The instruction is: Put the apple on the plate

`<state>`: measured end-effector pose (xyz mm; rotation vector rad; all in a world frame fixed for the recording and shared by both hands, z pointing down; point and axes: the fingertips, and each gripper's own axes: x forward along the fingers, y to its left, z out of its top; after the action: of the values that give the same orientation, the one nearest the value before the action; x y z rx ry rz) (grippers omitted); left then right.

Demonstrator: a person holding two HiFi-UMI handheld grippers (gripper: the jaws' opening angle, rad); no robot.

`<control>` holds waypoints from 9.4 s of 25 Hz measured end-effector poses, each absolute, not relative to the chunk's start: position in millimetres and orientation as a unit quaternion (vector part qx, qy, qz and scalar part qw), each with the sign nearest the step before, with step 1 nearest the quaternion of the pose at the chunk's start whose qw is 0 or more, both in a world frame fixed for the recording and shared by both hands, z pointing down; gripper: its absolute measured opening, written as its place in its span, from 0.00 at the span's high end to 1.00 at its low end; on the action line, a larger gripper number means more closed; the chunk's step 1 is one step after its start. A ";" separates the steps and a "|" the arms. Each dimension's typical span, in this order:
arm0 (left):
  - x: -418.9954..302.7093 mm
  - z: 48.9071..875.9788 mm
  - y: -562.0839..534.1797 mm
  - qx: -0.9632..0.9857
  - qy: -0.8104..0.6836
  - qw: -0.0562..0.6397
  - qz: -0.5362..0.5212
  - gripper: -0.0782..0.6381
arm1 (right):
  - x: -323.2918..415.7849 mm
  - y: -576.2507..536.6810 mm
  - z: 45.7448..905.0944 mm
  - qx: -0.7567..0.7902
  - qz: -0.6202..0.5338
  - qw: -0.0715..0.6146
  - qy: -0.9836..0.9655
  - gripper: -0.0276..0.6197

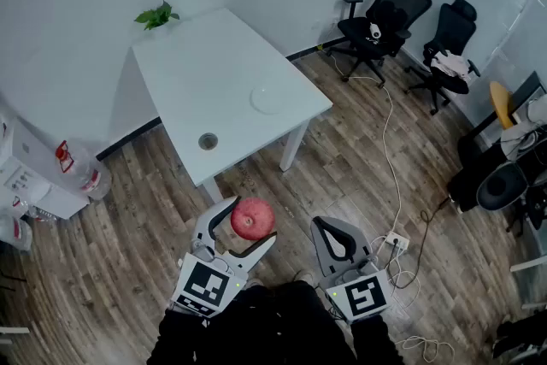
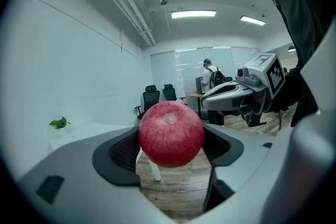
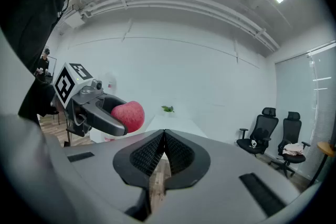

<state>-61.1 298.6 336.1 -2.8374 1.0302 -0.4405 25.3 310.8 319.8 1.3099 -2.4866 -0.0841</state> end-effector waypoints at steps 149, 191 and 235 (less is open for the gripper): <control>-0.8 464.8 -219.6 -0.906 0.345 0.011 -0.243 0.38 | 84.0 -189.1 365.9 0.432 0.022 0.211 -0.877 0.89; 30.3 606.2 -240.7 -0.881 0.325 -0.042 -0.342 0.38 | 118.3 -207.6 402.0 0.398 0.057 0.248 -0.881 0.89; -4.9 426.2 -226.3 -0.846 0.484 -0.027 -0.221 0.86 | 80.3 -221.2 371.1 0.294 0.012 0.201 -0.934 0.89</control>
<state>-4.9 -226.3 426.2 -2.7054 1.5483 -0.7050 80.3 -221.2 371.1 0.8222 -2.6106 0.0325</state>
